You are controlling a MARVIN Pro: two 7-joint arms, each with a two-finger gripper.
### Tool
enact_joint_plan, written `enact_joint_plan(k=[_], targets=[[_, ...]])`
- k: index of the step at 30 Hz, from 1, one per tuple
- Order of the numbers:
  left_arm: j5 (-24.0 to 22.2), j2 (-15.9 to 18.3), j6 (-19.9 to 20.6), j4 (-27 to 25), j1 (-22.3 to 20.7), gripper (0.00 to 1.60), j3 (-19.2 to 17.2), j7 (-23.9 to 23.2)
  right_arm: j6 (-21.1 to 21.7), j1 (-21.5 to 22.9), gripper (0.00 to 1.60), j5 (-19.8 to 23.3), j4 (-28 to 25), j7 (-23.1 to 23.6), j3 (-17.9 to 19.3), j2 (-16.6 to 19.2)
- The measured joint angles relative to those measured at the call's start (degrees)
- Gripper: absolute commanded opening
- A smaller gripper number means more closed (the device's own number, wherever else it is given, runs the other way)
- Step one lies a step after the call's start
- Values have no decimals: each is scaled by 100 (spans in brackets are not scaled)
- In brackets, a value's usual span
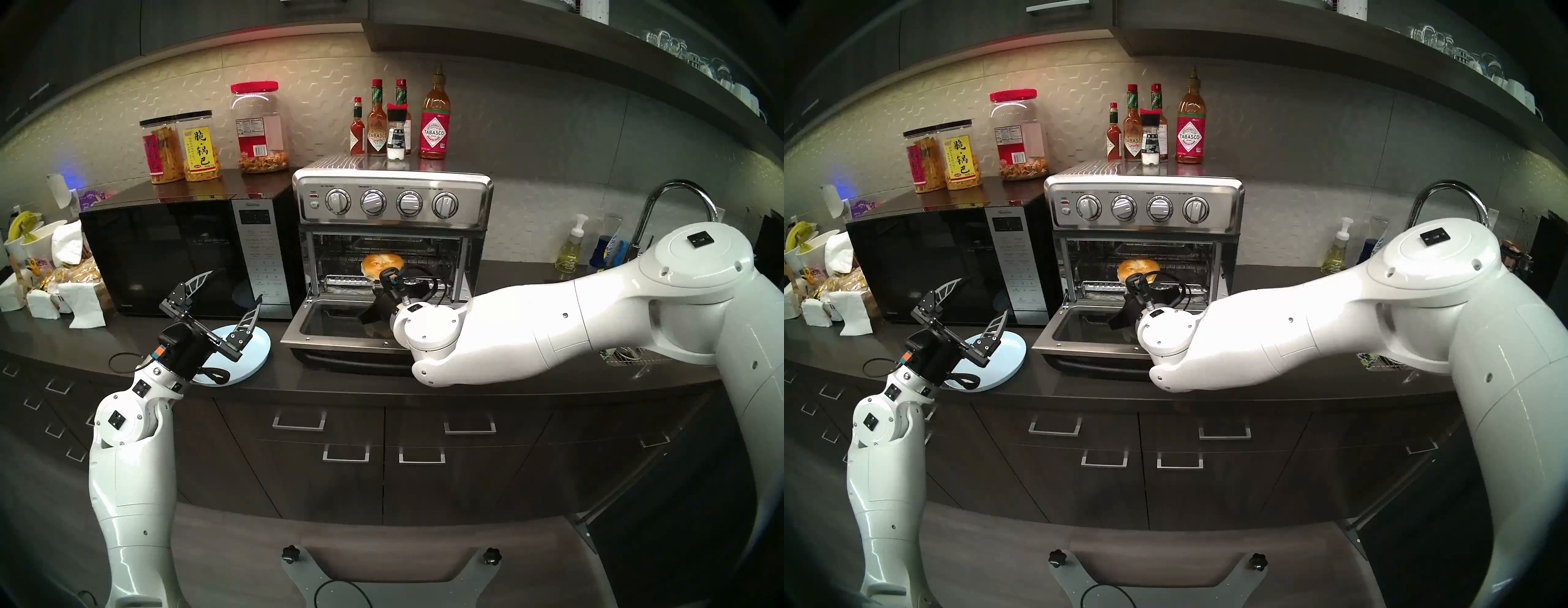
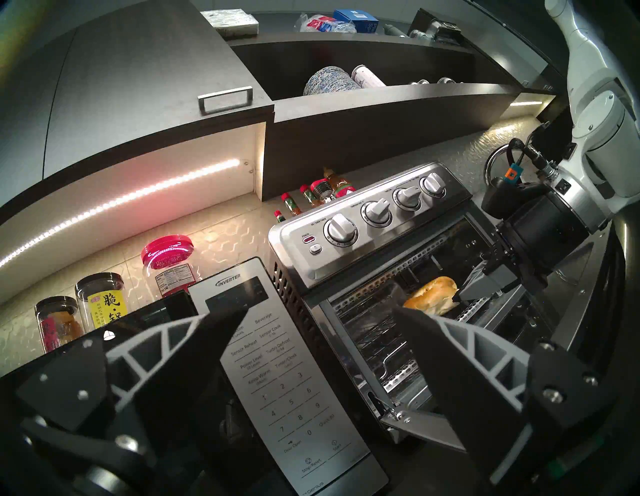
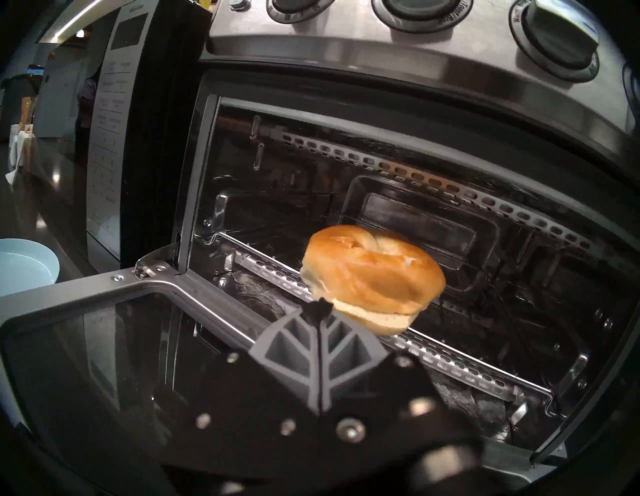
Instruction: Open the oven and place the bagel inside on the rack
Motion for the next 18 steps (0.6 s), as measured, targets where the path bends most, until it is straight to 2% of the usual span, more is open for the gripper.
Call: enact_joint_plan(k=[18], targets=[[0,0,0,0,0,160,-1,0,5,-129,0,200,476,132,86,-230]])
